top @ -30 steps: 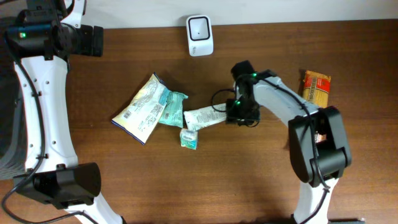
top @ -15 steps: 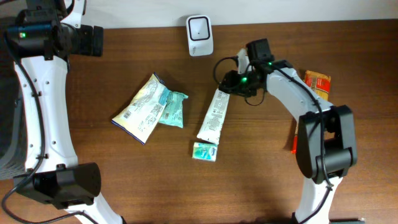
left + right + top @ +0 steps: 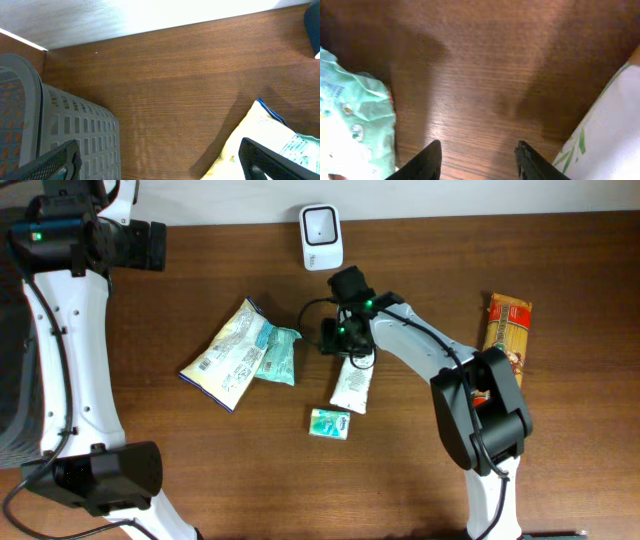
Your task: Scan the item barcode
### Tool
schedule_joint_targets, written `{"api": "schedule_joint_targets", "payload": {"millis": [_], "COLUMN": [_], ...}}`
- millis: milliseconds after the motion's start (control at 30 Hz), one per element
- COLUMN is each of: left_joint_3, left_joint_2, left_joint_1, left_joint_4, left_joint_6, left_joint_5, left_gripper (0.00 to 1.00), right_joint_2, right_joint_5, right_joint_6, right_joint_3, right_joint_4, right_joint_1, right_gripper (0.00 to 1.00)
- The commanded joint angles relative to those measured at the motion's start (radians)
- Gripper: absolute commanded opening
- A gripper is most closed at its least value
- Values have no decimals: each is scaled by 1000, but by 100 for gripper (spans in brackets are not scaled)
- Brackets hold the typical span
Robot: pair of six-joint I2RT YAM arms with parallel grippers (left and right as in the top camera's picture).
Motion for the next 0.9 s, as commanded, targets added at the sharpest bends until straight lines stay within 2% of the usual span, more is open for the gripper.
{"api": "schedule_joint_targets", "payload": {"millis": [0, 300, 400, 533, 700, 767, 867], "left_joint_3": [6, 6, 6, 6, 6, 6, 6], "left_joint_2": [-4, -4, -4, -4, -4, -4, -4], "left_joint_1": [-1, -1, -1, -1, -1, -1, -1], "left_joint_4": [2, 2, 2, 2, 2, 2, 2], "left_joint_6": [16, 16, 16, 16, 16, 16, 16], "left_joint_5": [3, 3, 3, 3, 3, 3, 3], "left_gripper": [99, 99, 99, 99, 99, 99, 99], "right_joint_2": [13, -3, -63, -188, -241, -241, -241], "right_joint_5": [34, 7, -77, -83, -95, -95, -191], "right_joint_6": [-4, -60, -146, -197, -280, -283, -331], "right_joint_3": [3, 21, 38, 84, 61, 16, -80], "right_joint_4": [-38, -106, -134, -222, -354, -351, -293], "right_joint_1": [-6, -15, -24, -35, -186, -229, -282], "right_gripper": [47, 47, 48, 49, 55, 60, 61]}}
